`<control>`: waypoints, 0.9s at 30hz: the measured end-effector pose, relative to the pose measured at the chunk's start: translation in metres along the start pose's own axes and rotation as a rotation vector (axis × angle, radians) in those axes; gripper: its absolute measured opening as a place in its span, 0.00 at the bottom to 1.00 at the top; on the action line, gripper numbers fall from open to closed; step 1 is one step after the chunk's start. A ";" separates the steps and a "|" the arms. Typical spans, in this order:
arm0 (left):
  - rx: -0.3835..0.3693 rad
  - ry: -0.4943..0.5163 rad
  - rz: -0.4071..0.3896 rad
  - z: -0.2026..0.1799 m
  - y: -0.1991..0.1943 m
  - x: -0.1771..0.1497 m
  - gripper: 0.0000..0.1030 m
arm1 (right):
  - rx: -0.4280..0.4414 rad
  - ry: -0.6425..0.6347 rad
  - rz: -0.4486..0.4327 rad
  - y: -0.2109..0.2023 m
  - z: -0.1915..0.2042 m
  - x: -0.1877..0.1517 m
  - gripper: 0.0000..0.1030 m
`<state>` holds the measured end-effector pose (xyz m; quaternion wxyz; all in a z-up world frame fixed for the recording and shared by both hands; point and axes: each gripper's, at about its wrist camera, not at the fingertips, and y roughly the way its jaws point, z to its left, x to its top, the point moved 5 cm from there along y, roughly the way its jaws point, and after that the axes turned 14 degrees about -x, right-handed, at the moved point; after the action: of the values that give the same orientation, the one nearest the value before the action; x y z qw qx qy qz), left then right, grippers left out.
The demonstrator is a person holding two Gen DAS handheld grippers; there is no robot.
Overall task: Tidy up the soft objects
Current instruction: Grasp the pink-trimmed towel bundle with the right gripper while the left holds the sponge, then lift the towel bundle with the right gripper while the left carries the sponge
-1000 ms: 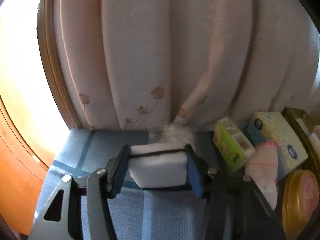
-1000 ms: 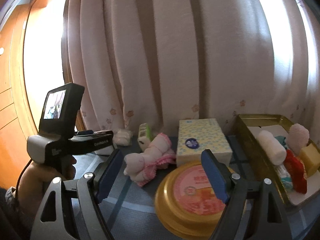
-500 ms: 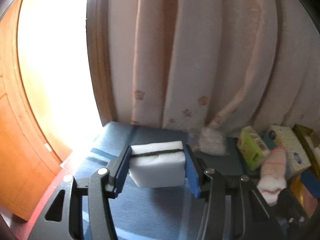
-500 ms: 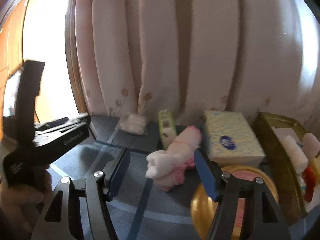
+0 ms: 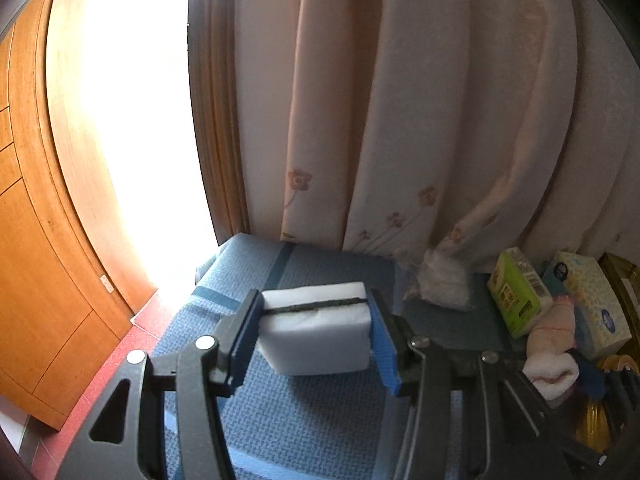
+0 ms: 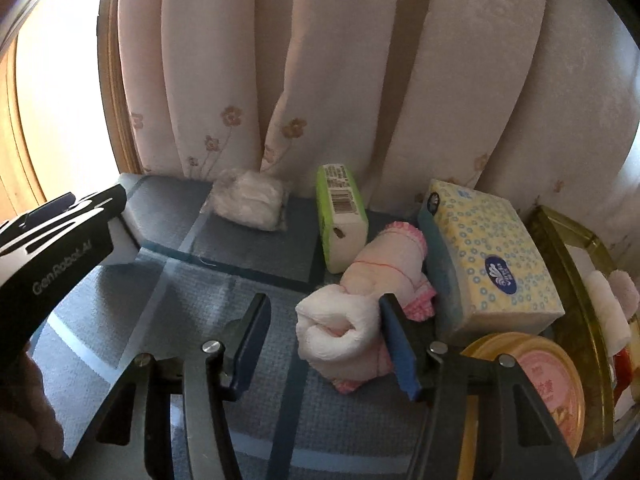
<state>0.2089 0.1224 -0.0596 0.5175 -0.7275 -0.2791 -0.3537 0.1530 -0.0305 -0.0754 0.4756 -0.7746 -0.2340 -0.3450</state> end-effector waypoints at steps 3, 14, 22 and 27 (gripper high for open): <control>0.004 0.001 0.000 -0.001 -0.001 0.000 0.50 | -0.031 -0.005 0.002 0.003 -0.004 0.000 0.36; -0.010 -0.013 -0.010 0.004 0.006 0.000 0.50 | 0.045 0.044 -0.099 -0.018 -0.021 0.000 0.19; -0.030 0.012 -0.049 -0.003 -0.002 0.002 0.51 | 0.078 0.048 -0.335 -0.065 -0.027 -0.002 0.19; -0.048 0.033 -0.081 -0.010 -0.010 0.003 0.51 | 0.089 0.034 -0.366 -0.072 -0.023 -0.003 0.19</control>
<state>0.2008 0.1162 -0.0499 0.4899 -0.7219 -0.2911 -0.3927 0.0948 -0.0197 -0.0291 0.4426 -0.6913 -0.3783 -0.4279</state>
